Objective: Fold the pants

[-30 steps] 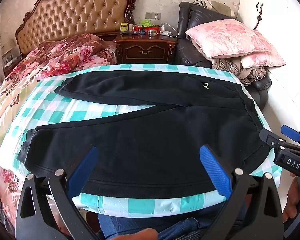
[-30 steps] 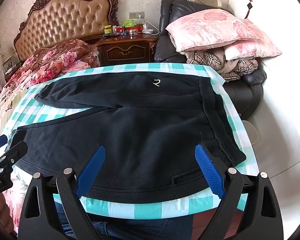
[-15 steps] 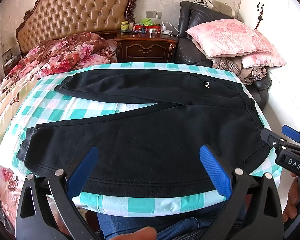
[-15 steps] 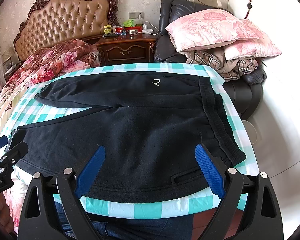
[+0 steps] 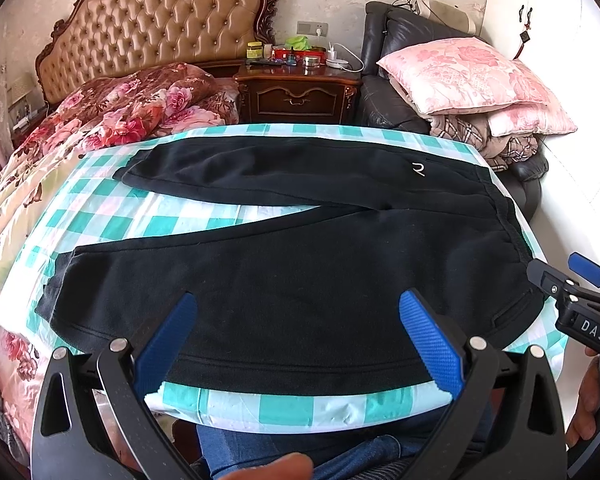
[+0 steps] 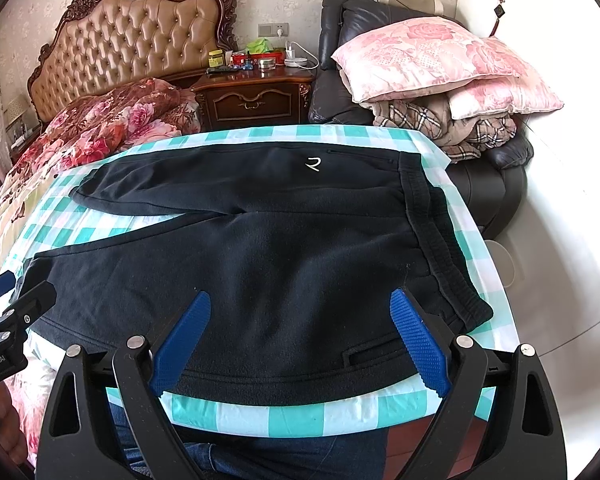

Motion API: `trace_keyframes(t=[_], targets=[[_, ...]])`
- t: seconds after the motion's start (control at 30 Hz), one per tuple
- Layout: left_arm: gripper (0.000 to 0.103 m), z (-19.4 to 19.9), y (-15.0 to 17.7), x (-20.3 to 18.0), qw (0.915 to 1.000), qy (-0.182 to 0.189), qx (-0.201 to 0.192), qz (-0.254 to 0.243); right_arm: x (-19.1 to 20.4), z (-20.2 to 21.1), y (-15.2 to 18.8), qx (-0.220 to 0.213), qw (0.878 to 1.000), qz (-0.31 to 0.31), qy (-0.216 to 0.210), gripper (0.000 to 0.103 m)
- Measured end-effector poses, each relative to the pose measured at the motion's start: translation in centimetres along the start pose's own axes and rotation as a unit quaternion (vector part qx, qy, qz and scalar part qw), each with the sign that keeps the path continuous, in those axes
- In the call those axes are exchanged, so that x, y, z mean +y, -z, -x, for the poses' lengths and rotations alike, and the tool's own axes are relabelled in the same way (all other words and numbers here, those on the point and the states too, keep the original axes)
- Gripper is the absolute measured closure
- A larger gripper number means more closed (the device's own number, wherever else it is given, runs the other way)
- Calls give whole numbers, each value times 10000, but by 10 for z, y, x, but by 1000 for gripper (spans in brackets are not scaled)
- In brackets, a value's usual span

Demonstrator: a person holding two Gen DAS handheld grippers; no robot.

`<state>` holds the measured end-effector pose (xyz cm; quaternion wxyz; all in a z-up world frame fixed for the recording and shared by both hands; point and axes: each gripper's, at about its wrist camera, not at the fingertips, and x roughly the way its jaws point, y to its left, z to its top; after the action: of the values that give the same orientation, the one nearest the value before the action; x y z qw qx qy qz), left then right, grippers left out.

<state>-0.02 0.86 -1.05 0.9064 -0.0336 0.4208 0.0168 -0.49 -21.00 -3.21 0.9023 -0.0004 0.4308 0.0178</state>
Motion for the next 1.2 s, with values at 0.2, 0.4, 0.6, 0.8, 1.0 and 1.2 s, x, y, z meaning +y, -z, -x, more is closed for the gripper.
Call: trace_keyframes(t=[0.2,0.4,0.6,0.8,1.0,1.2], targets=[[2,0,0,0,10000,-13,-6,14,0,0,0,1,10000,10,-10,15],[2,0,1,0,10000,-42,-11,22,0,1,0,-1,10000,16,-9,15],[2,1,2,0,9994,-355,-55,-7,0,1,1,1,10000,13,-8,15],[2,3,0,-2,9989,-457,-69,-67,0,1,1,3,10000,12,-10,15],[2,3,0,-3,9990,-438,-56,-51,1,1,1,1,10000,12,-12,15],[2,3,0,-3,9991,-425,-52,-45,1,1,2,0,10000,11,-7,15]])
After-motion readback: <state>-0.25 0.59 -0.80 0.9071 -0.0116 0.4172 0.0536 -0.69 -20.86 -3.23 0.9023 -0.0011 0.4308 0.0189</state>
